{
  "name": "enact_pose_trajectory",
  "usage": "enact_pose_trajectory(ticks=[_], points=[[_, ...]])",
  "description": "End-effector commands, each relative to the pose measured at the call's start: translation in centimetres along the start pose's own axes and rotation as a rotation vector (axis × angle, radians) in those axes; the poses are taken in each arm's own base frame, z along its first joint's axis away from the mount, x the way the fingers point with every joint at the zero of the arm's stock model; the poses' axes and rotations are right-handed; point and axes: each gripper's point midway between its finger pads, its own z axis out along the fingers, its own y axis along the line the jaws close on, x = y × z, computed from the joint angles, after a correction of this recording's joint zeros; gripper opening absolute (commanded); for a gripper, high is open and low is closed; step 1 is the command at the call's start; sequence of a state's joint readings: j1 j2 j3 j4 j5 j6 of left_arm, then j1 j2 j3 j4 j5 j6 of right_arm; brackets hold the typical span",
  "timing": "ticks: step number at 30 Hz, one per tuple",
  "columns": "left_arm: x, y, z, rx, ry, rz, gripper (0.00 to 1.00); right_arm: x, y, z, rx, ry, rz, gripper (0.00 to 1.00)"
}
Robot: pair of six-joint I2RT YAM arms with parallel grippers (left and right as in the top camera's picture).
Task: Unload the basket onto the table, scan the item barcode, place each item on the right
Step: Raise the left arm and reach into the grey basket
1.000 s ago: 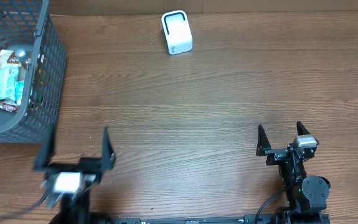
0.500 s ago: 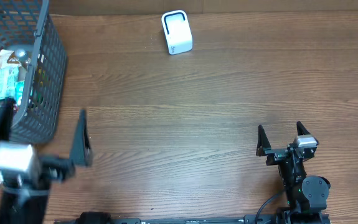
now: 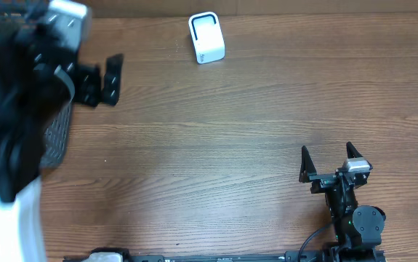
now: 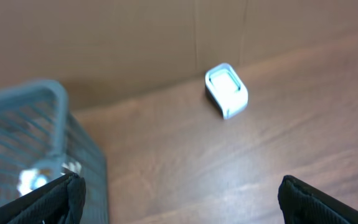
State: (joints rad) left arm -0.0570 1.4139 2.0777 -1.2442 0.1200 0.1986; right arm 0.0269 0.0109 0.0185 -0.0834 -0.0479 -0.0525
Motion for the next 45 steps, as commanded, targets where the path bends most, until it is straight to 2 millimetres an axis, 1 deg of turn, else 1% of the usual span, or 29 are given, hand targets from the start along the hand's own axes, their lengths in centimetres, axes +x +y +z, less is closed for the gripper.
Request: enact_pose_trajectory(ticks=[1,3,6,10,11,13,16,19,23,28,31,35,38,41,45], points=[[0.7,0.3,3.1,0.018,0.075,0.015,1.0,0.3,0.1,0.0,-0.003,0.0,-0.001,1.0],[1.5,0.3,5.0,0.029,0.125,0.007,1.0,0.3,0.1,0.0,-0.003,0.0,-0.001,1.0],[2.3,0.5,7.2,0.039,0.174,0.002,0.99,0.3,0.1,0.0,-0.003,0.0,-0.001,1.0],[2.4,0.8,8.9,0.035,0.187,0.003,0.99,0.3,0.1,0.0,-0.003,0.0,-0.001,1.0],[2.2,1.4,9.3,0.003,0.183,0.006,1.0,0.3,0.1,0.0,-0.003,0.0,-0.001,1.0],[1.7,2.8,9.4,-0.073,0.169,-0.01,0.99,0.3,0.1,0.0,-0.003,0.0,-0.001,1.0],[0.6,6.2,9.0,-0.251,0.114,-0.123,0.99,0.3,0.1,0.0,-0.003,0.0,-0.001,1.0],[0.0,8.6,8.5,-0.325,0.075,-0.163,1.0,0.3,0.1,0.0,-0.003,0.0,-0.001,1.0],[0.7,12.6,7.9,-0.404,0.065,-0.215,1.0,0.3,0.1,0.0,-0.003,0.0,-0.001,1.0],[2.4,16.8,6.8,-0.429,0.071,-0.3,0.99,0.3,0.1,0.0,-0.003,0.0,-0.001,1.0],[3.4,18.8,6.0,-0.414,0.061,-0.349,1.0,0.3,0.1,0.0,-0.003,0.0,-0.001,1.0],[5.2,21.7,5.4,-0.436,0.078,-0.408,1.0,0.3,0.1,0.0,-0.003,0.0,-0.001,1.0],[7.1,23.4,5.7,-0.456,0.118,-0.446,0.99,0.3,0.1,0.0,-0.002,0.0,-0.001,1.0],[9.0,24.9,6.6,-0.467,0.164,-0.476,1.0,0.3,0.1,0.0,-0.002,0.0,-0.001,1.0],[12.5,26.1,8.1,-0.462,0.268,-0.534,0.99,0.3,0.1,0.0,-0.003,0.0,-0.001,1.0]])
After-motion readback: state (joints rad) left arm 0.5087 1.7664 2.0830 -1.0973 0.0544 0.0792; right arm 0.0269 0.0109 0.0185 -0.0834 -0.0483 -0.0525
